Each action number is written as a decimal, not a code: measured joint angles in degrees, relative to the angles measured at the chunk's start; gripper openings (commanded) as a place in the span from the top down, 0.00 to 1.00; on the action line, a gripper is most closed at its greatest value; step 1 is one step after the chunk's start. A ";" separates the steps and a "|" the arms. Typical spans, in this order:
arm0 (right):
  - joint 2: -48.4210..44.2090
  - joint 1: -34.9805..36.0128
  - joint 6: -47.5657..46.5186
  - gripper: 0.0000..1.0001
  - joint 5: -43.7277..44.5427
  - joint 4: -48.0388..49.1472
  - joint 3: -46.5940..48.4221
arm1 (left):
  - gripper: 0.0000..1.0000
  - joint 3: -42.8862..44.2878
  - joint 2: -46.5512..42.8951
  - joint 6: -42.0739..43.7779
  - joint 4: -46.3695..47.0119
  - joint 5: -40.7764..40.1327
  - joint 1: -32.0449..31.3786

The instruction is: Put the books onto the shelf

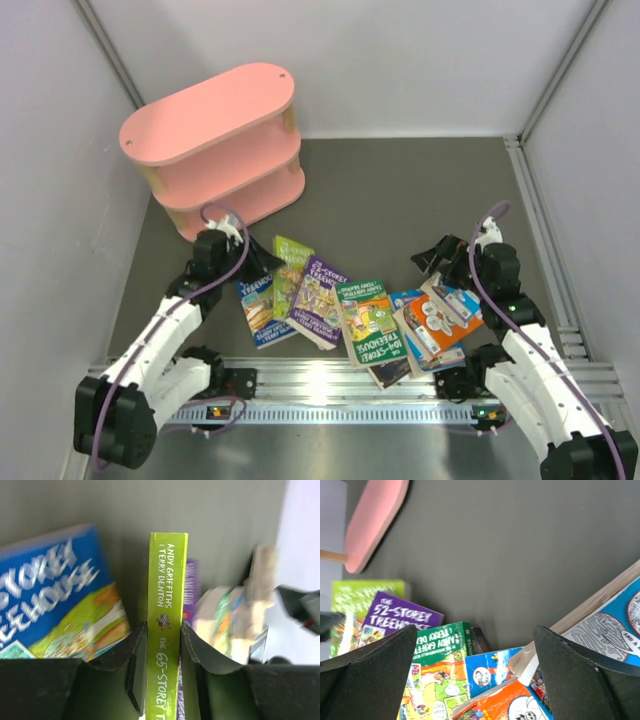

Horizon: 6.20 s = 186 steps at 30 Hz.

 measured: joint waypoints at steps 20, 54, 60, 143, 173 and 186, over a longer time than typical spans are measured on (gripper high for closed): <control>-5.22 0.59 2.95 0.00 -2.08 -1.03 1.20 | 1.00 65.99 15.37 8.44 -20.15 -7.61 2.93; -0.92 0.85 0.22 0.00 -4.31 -1.55 -0.83 | 1.00 86.27 37.81 10.12 -34.21 12.68 42.49; -0.13 0.85 -0.20 0.00 -4.68 -0.04 -1.57 | 1.00 87.03 38.71 10.12 -34.18 10.67 42.49; 14.25 36.30 3.78 0.00 12.81 4.83 4.57 | 0.01 20.22 -8.81 10.75 -26.91 0.11 12.39; 24.79 39.47 3.10 0.00 21.77 5.44 7.93 | 0.01 0.39 9.97 4.61 1.70 -1.16 -8.44; 26.49 39.47 2.93 0.00 21.90 6.71 7.93 | 0.40 -1.73 12.68 4.09 7.80 -0.92 -10.38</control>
